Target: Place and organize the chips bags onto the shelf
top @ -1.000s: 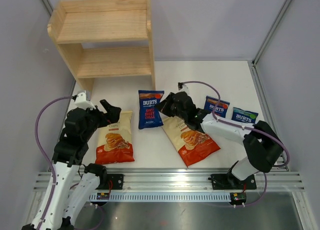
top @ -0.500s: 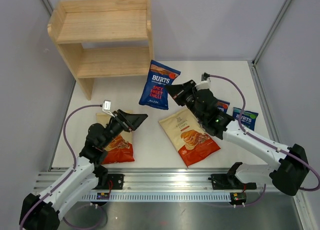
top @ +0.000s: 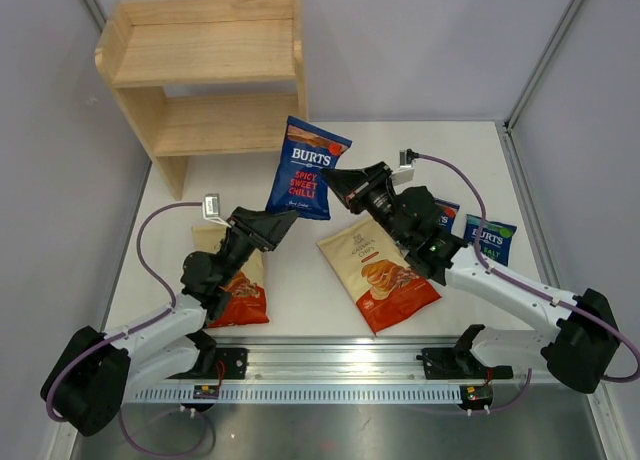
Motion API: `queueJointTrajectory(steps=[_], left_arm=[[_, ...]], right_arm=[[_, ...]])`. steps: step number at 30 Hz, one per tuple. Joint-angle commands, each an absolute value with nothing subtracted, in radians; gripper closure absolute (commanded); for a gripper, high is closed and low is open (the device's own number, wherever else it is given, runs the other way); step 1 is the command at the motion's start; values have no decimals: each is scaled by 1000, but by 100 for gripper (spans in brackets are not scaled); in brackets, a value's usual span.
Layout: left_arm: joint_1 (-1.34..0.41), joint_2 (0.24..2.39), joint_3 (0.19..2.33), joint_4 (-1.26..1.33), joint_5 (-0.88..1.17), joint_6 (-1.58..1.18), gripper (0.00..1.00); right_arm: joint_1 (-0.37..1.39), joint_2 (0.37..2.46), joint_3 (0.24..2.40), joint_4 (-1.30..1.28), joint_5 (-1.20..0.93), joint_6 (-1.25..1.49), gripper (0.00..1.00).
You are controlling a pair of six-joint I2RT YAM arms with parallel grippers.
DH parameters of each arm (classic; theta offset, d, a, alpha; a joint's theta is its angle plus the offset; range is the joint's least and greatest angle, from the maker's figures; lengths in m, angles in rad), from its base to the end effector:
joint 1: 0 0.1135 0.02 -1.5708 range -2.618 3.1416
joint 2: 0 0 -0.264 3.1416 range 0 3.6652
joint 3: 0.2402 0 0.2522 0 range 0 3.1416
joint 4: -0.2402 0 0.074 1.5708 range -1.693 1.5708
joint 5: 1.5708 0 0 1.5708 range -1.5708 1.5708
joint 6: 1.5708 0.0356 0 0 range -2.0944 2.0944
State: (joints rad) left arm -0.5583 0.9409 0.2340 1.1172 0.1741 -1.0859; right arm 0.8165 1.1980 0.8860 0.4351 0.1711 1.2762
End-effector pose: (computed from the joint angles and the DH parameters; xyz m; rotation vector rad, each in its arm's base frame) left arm 0.1577 -0.1057 0.2569 -0.1722 1.3027 -1.5331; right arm 0.1987 0.2026 0.3547 0.5324 1.5718 1.5467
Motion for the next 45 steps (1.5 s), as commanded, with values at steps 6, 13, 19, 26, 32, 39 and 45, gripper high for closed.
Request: queueJointTrajectory(steps=[6, 13, 19, 26, 32, 39, 45], left_arm=[[-577, 948, 299, 1319, 41, -1037, 10], [-581, 931, 316, 1339, 38, -1060, 41], [-581, 835, 307, 1194, 9, -1023, 69], [-578, 703, 397, 895, 34, -968, 82], [-578, 678, 460, 824, 156, -931, 88], [-577, 744, 505, 1017, 350, -994, 89], [-577, 870, 546, 1135, 428, -1155, 89]], right_arm=[[893, 1204, 862, 623, 170, 1365, 100], [965, 1236, 827, 702, 291, 1358, 100], [971, 1224, 813, 689, 337, 1324, 100], [971, 1174, 825, 594, 379, 1176, 83], [911, 1105, 825, 504, 205, 1051, 17], [808, 1144, 883, 629, -298, 1013, 20], [808, 1151, 923, 744, -454, 959, 27]])
